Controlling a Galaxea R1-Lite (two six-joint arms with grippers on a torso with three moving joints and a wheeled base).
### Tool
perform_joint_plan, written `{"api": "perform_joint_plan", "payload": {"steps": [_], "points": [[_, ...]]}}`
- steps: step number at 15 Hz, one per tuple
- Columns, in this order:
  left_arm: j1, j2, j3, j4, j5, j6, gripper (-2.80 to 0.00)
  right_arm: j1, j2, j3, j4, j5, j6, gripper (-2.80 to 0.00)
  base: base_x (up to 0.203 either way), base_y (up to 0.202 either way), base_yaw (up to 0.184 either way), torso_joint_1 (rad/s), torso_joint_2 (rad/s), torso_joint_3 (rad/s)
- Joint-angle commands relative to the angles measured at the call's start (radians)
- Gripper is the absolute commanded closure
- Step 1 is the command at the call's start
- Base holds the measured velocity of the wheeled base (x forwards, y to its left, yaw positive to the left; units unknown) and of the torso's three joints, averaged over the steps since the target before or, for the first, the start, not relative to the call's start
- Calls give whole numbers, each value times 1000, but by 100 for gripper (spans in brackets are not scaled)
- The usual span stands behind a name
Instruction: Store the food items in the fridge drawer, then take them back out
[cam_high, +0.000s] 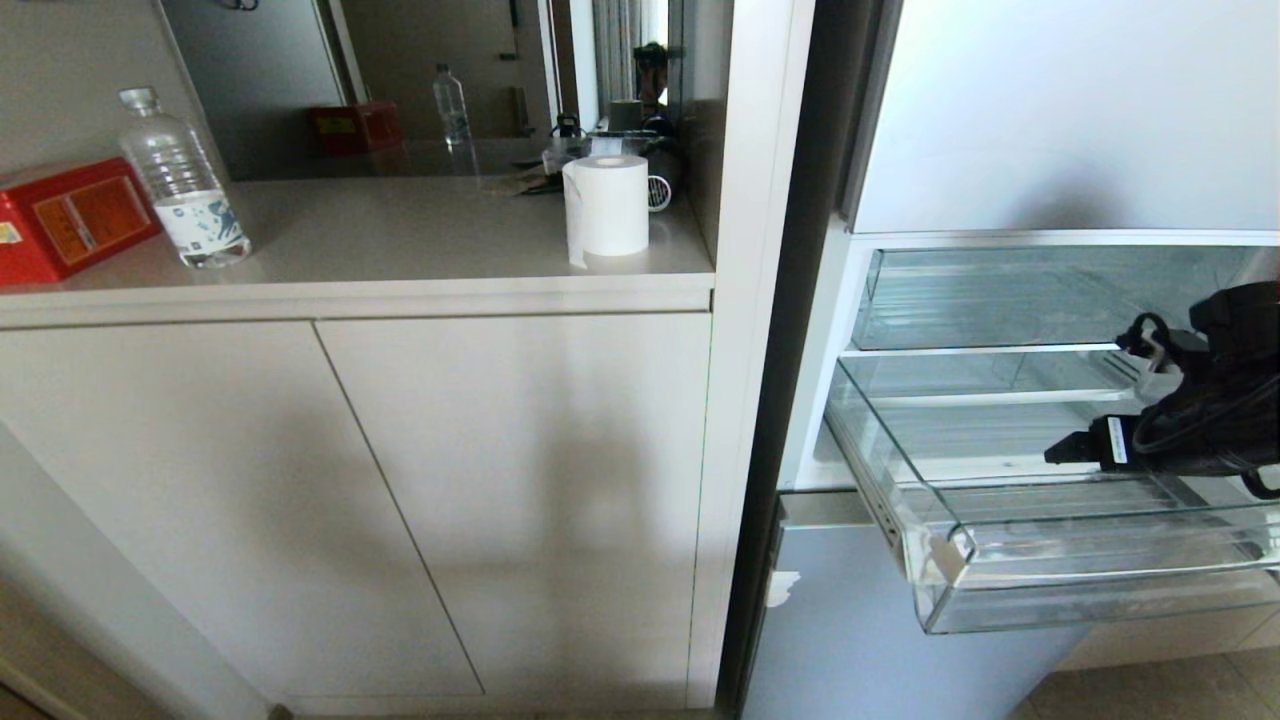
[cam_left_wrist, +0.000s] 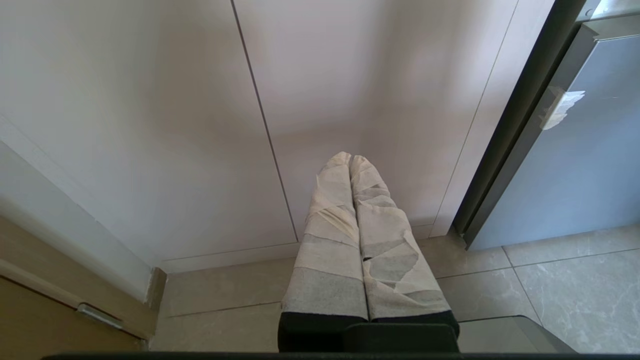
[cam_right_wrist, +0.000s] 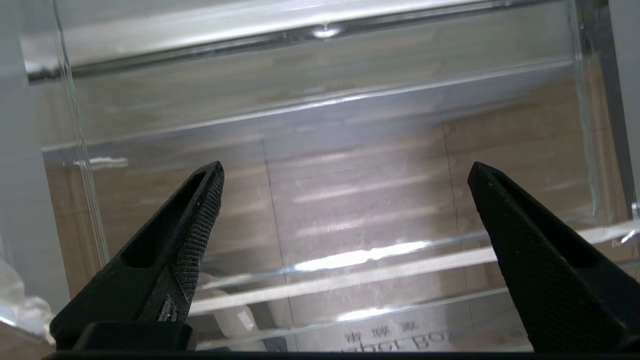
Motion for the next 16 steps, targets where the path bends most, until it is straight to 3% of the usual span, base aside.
{"api": "perform_joint_plan", "payload": {"steps": [1, 16], "points": [[0, 0, 0, 1, 0, 0, 0, -12, -21, 29, 1, 1, -2, -280, 0, 0, 0, 0, 0, 0], [0, 0, 0, 2, 0, 1, 0, -57, -236, 259, 1, 3, -12, -280, 0, 0, 0, 0, 0, 0]]}}
